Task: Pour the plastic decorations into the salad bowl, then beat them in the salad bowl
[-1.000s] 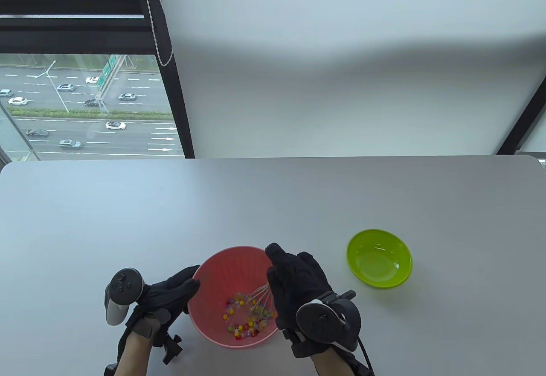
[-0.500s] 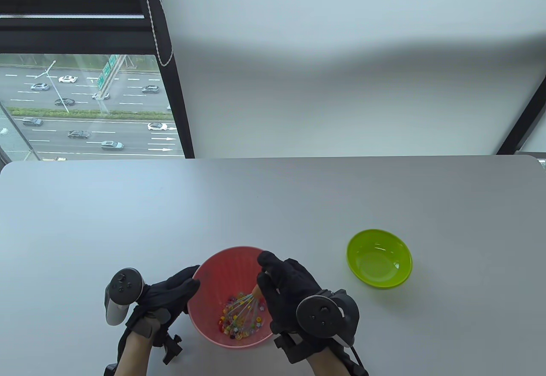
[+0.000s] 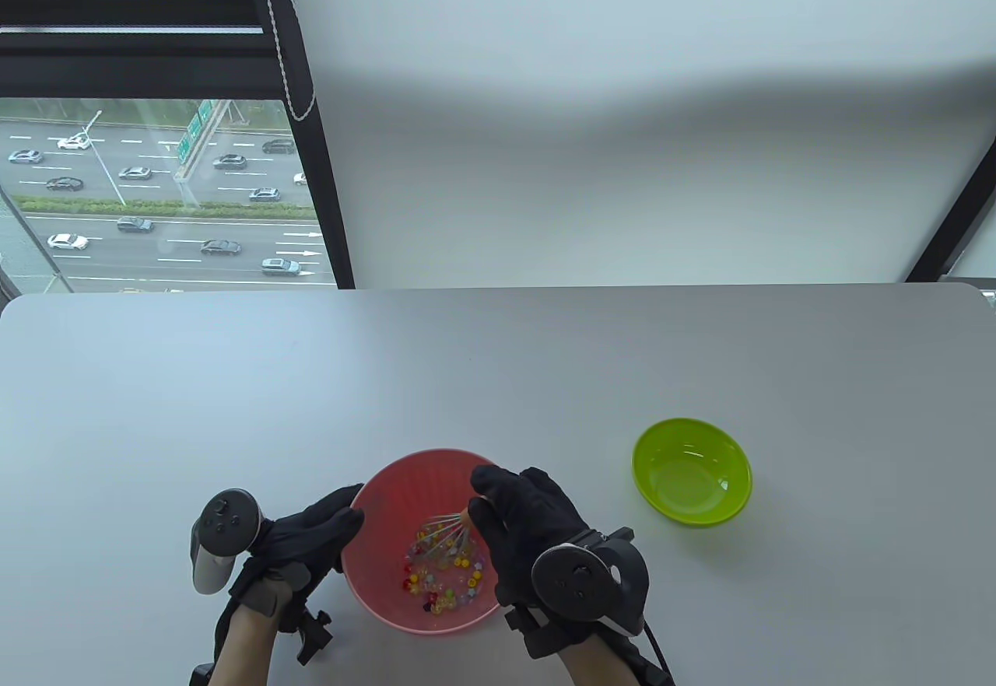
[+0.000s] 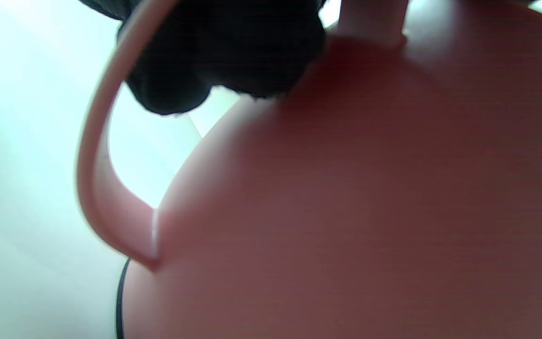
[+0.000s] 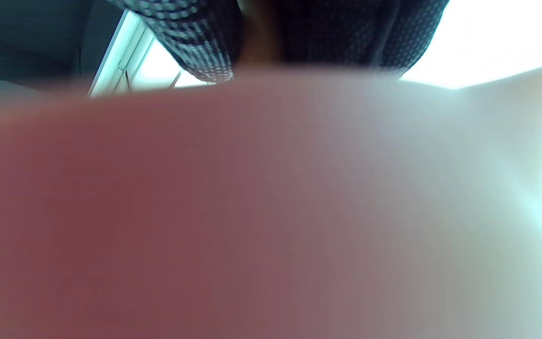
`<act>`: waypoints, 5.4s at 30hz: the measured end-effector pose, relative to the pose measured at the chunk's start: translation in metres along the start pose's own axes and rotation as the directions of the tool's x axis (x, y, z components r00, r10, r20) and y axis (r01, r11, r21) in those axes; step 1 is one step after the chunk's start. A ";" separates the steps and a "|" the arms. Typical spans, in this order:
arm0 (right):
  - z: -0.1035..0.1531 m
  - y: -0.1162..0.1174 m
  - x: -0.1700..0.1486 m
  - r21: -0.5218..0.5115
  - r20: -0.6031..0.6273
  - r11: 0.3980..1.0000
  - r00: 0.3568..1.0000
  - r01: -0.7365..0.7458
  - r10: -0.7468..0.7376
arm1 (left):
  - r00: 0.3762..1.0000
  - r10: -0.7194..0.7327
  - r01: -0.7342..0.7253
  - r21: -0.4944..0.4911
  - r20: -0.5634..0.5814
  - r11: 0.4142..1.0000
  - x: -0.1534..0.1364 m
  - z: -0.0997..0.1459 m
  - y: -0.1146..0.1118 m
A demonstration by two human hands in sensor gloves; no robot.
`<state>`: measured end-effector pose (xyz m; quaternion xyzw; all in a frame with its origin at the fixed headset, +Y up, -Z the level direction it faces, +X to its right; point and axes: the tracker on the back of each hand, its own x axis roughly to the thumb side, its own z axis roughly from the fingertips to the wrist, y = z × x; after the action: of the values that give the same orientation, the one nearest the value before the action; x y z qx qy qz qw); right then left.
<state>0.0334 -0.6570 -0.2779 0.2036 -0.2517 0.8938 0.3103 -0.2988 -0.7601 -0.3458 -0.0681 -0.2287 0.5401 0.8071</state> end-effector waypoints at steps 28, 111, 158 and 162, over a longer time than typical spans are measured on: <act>0.001 -0.004 0.000 0.009 0.011 0.999 0.999 0.042 -0.042 | 1.000 0.003 -0.003 -0.002 0.001 1.000 0.000 0.000 0.000; 0.003 -0.009 0.011 -0.064 0.040 0.992 0.993 -0.111 0.113 | 1.000 0.007 -0.007 -0.001 -0.001 1.000 -0.001 0.000 0.000; 0.003 -0.009 0.015 -0.059 0.048 0.992 0.992 -0.110 0.113 | 1.000 0.004 -0.004 -0.001 0.002 1.000 -0.002 0.000 0.000; 0.002 -0.006 0.013 -0.015 0.039 0.999 0.999 -0.032 0.032 | 1.000 0.002 -0.002 -0.001 0.001 1.000 -0.002 0.000 0.000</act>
<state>0.0282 -0.6486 -0.2680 0.2150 -0.2673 0.8927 0.2923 -0.2993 -0.7614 -0.3466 -0.0685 -0.2296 0.5408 0.8063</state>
